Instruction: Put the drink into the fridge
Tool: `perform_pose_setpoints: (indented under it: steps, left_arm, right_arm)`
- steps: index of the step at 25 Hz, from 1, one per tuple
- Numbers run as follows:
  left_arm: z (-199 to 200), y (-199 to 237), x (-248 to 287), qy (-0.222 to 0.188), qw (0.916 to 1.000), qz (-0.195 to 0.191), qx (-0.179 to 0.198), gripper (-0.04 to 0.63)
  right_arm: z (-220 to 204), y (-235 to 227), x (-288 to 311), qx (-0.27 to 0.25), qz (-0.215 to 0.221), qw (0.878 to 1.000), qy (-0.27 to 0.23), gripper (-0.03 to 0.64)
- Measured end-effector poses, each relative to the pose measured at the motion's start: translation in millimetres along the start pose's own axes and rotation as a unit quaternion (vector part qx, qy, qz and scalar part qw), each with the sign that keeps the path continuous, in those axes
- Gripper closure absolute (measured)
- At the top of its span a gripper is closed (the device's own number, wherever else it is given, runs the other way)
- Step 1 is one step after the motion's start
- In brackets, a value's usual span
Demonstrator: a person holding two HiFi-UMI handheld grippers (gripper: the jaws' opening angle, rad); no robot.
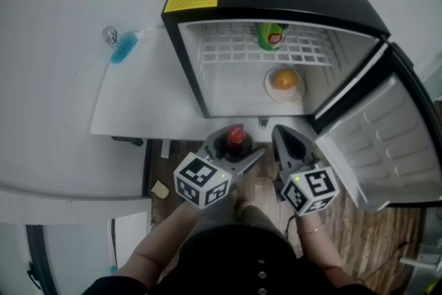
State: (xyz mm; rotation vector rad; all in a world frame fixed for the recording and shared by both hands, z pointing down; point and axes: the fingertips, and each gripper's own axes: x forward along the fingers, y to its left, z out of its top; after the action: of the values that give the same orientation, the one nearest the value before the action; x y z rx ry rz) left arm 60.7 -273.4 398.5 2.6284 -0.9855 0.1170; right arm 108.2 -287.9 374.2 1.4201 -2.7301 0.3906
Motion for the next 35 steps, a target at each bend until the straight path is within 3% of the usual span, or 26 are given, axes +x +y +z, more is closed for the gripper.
perform_pose_setpoints:
  steps: [7, 14, 22, 35]
  left_arm:
    - [-4, 15, 5, 0.005, 1.0, 0.004, 0.0, 0.267]
    - [-8, 38, 21, -0.003, 0.9992, 0.028, 0.03, 0.267]
    - [-14, 68, 42, 0.005, 0.9976, 0.05, 0.047, 0.267]
    - [-31, 113, 83, 0.005, 0.9946, 0.096, 0.039, 0.267]
  right_arm:
    - [-8, -3, 18, -0.013, -0.007, 1.0, 0.012, 0.614]
    - [-13, -10, 38, -0.026, -0.01, 0.999, 0.017, 0.614]
    - [-43, -41, 62, 0.008, -0.04, 0.999, 0.035, 0.614]
    - [-63, -68, 87, 0.002, -0.049, 0.997, 0.055, 0.614]
